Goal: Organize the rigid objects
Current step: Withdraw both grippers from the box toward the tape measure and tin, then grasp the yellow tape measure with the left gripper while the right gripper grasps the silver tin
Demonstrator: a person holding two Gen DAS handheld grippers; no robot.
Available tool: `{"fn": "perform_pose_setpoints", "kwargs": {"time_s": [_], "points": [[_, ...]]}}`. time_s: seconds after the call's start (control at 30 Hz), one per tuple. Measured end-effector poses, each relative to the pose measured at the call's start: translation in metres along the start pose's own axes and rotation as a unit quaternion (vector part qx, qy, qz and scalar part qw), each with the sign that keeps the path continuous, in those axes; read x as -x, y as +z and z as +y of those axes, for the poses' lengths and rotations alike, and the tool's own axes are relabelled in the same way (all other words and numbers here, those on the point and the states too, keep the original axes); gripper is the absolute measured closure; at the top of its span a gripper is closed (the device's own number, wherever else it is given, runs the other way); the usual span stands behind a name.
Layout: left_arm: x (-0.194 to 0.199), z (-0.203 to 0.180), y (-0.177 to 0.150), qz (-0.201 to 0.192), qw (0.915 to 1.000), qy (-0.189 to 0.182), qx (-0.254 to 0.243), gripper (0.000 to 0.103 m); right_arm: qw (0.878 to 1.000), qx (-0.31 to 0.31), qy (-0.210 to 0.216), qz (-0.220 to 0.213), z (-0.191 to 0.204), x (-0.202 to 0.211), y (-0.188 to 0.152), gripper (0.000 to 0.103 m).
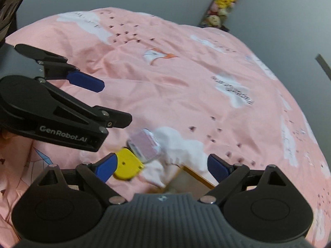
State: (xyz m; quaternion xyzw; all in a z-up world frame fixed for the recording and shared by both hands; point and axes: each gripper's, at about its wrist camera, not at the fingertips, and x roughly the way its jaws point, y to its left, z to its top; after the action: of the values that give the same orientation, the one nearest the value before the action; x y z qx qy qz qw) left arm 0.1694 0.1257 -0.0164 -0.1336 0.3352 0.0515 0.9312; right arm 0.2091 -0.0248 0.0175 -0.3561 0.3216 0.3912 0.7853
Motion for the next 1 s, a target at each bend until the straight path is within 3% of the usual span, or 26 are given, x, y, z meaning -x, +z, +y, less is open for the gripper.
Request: {"fn": "perform_pose_setpoints", "kwargs": {"time_s": [0.07, 0.23, 0.33, 0.5, 0.67, 1.0], "points": [[-0.006, 0.013, -0.002, 0.011, 0.9997, -0.003, 0.021, 0.022, 1.0, 0.009, 0.015, 0.012, 0.004, -0.013, 0.006, 0.028], [-0.02, 0.031, -0.011, 0.034, 0.9983, -0.019, 0.044, 0.023, 0.997, 0.034, 0.048, 0.047, 0.013, -0.049, 0.011, 0.032], [-0.028, 0.033, -0.015, 0.048, 0.9975, -0.022, 0.046, 0.03, 0.994, 0.048, 0.064, 0.071, 0.021, -0.068, 0.011, 0.036], [-0.041, 0.031, -0.022, 0.073, 0.9959, -0.04, 0.035, 0.037, 0.991, 0.076, 0.051, 0.096, 0.023, -0.09, 0.015, 0.049], [-0.056, 0.025, -0.034, 0.112, 0.9895, -0.078, 0.048, 0.039, 0.982, 0.126, 0.048, 0.131, 0.015, -0.098, 0.011, 0.071], [-0.082, 0.021, -0.05, 0.137, 0.982, -0.091, 0.093, 0.036, 0.975, 0.167, 0.046, 0.142, 0.008, -0.098, 0.0, 0.071]]}}
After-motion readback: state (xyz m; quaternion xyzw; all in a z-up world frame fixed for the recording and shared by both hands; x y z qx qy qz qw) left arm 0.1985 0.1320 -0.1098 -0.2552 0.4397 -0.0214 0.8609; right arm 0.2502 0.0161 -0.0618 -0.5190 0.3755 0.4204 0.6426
